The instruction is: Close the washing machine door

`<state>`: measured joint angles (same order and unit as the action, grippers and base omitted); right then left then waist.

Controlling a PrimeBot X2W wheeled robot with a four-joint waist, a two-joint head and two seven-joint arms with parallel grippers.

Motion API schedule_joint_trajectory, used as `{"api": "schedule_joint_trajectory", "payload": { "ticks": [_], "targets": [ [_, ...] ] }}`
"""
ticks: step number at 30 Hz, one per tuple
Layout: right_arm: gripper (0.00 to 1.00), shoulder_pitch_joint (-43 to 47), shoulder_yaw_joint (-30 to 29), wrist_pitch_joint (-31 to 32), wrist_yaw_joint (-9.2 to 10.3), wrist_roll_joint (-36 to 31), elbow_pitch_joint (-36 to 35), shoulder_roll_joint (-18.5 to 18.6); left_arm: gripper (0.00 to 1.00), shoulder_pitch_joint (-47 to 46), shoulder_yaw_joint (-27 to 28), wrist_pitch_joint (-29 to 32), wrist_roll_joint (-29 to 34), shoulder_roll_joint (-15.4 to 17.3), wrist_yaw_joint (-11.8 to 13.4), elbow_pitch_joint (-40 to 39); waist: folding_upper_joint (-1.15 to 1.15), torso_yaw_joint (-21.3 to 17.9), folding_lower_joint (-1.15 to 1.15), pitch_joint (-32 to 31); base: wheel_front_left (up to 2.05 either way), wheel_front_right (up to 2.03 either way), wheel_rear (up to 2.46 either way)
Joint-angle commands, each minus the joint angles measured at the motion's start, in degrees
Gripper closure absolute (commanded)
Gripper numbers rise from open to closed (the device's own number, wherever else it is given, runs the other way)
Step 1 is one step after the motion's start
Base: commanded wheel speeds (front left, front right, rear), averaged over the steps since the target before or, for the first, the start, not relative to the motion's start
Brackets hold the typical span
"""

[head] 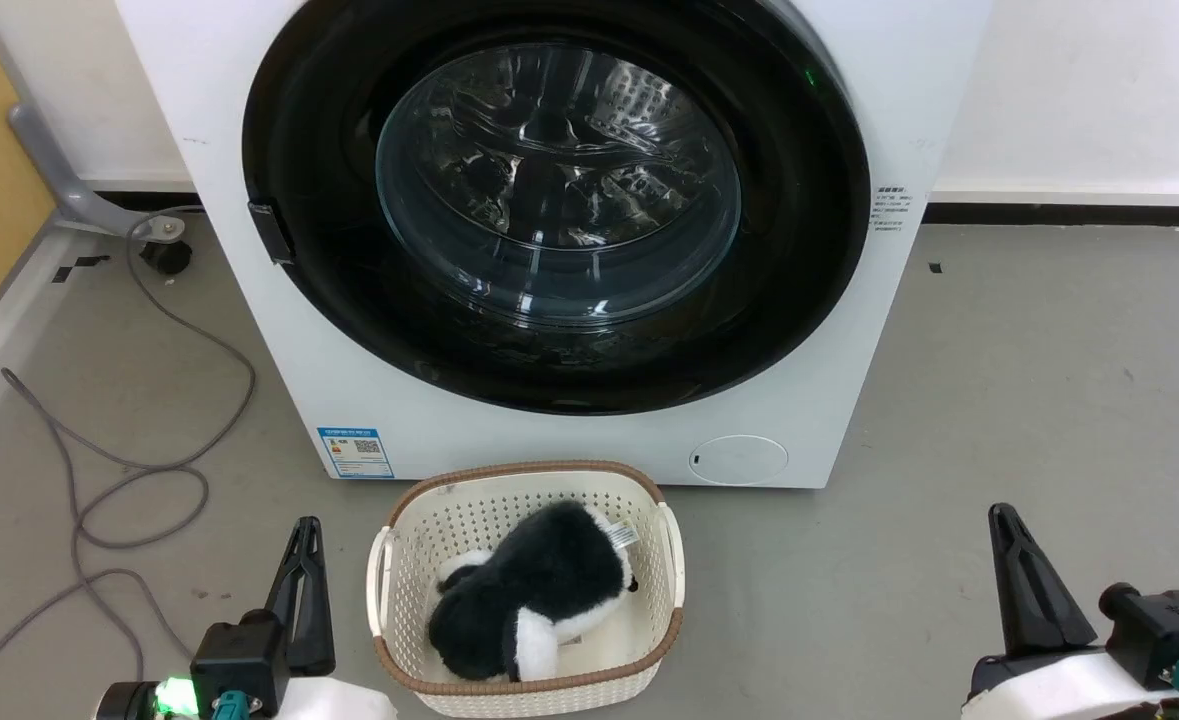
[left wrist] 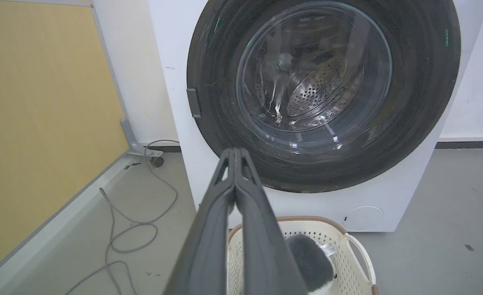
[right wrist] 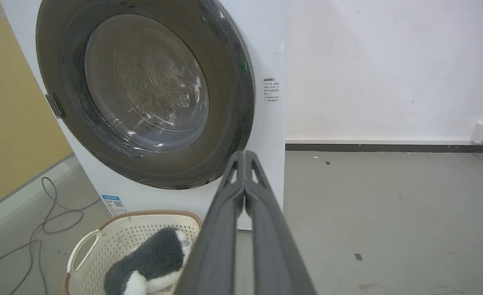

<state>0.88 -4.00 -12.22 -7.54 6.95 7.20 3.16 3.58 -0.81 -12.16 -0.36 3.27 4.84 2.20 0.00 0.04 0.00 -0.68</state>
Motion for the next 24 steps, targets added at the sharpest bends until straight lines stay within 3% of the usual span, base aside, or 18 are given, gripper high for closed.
{"api": "schedule_joint_trajectory", "payload": {
  "ticks": [1, 24],
  "targets": [
    [1.00, -0.16, 0.15, 0.22, 0.01, -0.73, -0.47, -0.05, 1.00, -0.59, 0.12, 0.20, 0.06, 0.01, -0.33, -0.23, 0.00, 0.00, 0.00, 0.01, 0.00, 0.00, 0.00],
    [1.00, -0.32, 1.02, 2.93, 0.02, -2.13, -1.99, -0.10, 1.00, -1.27, 0.28, 2.90, 0.12, -0.08, -1.35, -0.67, 0.00, -0.01, 0.00, 0.16, 0.00, 0.00, 0.00]
  ]
}}
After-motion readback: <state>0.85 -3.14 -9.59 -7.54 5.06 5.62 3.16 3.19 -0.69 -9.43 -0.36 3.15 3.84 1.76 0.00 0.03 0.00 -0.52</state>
